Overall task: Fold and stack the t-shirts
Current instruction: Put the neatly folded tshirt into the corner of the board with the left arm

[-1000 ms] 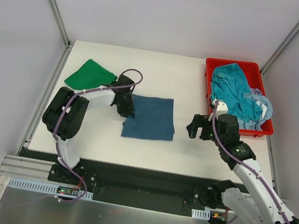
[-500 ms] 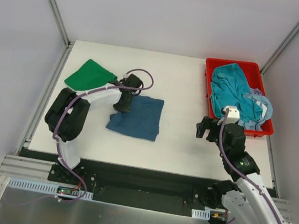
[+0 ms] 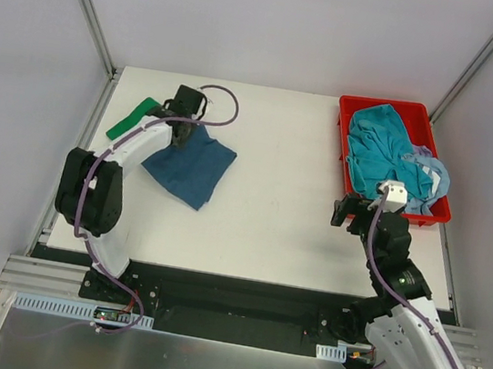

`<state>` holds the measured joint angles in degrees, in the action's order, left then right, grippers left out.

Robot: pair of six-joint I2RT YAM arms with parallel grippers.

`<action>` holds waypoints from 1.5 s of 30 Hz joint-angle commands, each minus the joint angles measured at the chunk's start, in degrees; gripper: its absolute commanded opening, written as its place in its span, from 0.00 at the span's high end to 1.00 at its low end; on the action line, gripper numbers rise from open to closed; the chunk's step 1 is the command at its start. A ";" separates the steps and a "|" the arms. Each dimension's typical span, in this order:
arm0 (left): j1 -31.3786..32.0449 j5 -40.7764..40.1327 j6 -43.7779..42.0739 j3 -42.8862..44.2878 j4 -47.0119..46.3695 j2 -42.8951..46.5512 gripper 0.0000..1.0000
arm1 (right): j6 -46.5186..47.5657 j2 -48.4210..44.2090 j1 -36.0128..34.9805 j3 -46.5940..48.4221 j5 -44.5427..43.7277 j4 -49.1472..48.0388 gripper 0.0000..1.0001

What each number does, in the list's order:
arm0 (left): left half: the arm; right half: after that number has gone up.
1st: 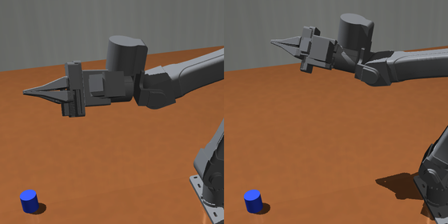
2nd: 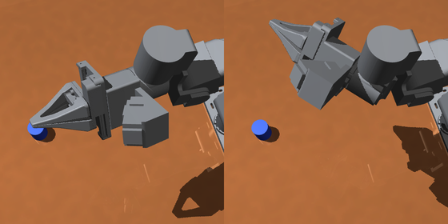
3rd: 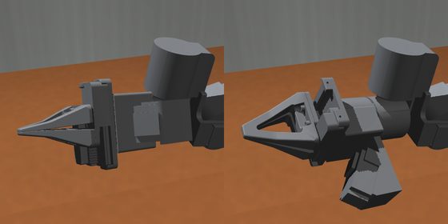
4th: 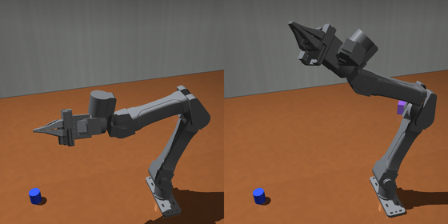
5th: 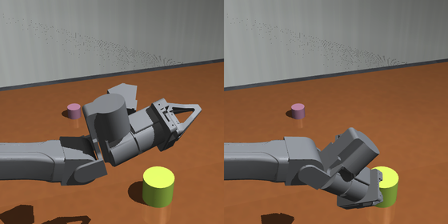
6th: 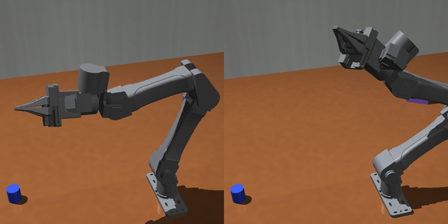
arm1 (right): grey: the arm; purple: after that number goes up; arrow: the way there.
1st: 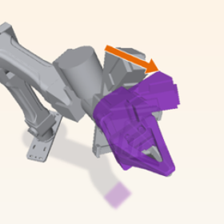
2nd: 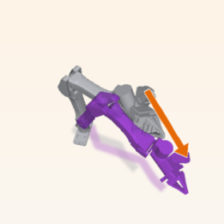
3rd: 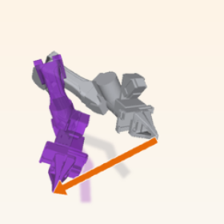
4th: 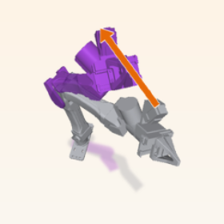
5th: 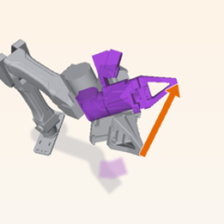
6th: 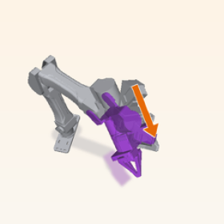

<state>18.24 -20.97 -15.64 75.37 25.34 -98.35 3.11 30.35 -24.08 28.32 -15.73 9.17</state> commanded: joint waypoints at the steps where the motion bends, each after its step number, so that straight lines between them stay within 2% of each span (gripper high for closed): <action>1: -3.38 4.08 -10.54 5.21 -2.05 4.74 1.00 | 0.66 1.20 0.35 -0.01 -2.03 -3.10 0.04; 5: -3.74 6.56 -16.08 6.45 -2.14 5.79 1.00 | 0.66 2.96 0.43 0.16 -2.64 -3.46 0.04; 12: -4.35 3.13 -20.92 8.38 -1.96 6.06 1.00 | 0.14 3.93 0.43 -0.10 -5.45 -3.46 0.04; 21: -4.53 0.68 -20.84 11.46 -1.88 8.43 1.00 | -0.48 4.99 0.61 -0.10 -6.07 -3.46 0.04; 35: -4.70 2.34 -19.17 13.48 -1.88 12.65 1.00 | -1.44 4.37 0.52 -0.19 -6.95 -2.49 0.04; 45: -7.25 1.02 -19.95 14.71 -1.88 8.88 1.00 | -1.62 4.54 0.61 -0.28 -7.56 -2.23 0.04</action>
<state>12.95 -17.72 -35.16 86.89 24.82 -88.66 2.15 35.27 -23.81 28.25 -21.80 8.21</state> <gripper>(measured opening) 0.044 0.961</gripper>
